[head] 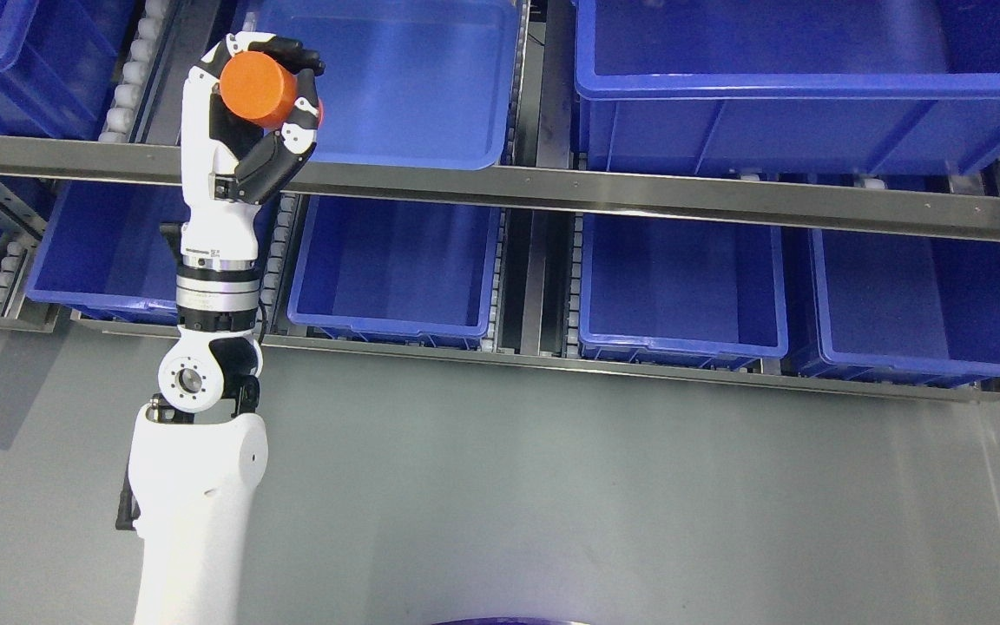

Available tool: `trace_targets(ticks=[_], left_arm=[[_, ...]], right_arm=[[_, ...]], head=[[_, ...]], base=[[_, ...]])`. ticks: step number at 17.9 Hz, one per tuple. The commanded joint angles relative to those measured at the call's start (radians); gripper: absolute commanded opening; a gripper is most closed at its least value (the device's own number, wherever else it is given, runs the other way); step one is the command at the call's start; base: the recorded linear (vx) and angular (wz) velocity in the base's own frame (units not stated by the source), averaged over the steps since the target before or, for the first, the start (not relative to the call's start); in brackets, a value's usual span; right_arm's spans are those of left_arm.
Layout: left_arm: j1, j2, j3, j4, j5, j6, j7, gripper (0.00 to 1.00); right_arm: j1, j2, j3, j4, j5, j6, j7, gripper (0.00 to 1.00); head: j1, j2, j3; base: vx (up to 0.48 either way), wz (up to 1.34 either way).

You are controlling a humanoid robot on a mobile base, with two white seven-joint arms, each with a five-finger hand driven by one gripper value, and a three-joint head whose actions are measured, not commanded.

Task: Grab orange capacitor from left shelf to right desk
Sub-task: 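Hold the capacitor in the left hand while turning toward the steel table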

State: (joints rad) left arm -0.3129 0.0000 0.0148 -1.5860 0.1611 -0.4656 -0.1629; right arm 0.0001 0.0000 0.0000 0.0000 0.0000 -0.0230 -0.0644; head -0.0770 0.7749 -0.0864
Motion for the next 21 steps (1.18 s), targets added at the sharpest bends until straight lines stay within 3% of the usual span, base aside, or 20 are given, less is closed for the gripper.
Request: trace_targets(ticks=[1,21], left_arm=[[0.005,0.017,0.010,-0.032,0.000,-0.001,-0.001,0.01],[0.024,0.017,0.001,-0.077,0.000,0.001,-0.021,0.02]], right_arm=[[0.023,-0.017,-0.011,-0.017,0.006,0.000,0.000,1.00],[0.023,-0.017,-0.011,-0.017,0.006,0.000,0.000,1.00]], head=[[0.0000,0.000,0.000],[0.0000,0.000,0.000]], base=[[-0.160,0.06],[-0.124,-0.17]])
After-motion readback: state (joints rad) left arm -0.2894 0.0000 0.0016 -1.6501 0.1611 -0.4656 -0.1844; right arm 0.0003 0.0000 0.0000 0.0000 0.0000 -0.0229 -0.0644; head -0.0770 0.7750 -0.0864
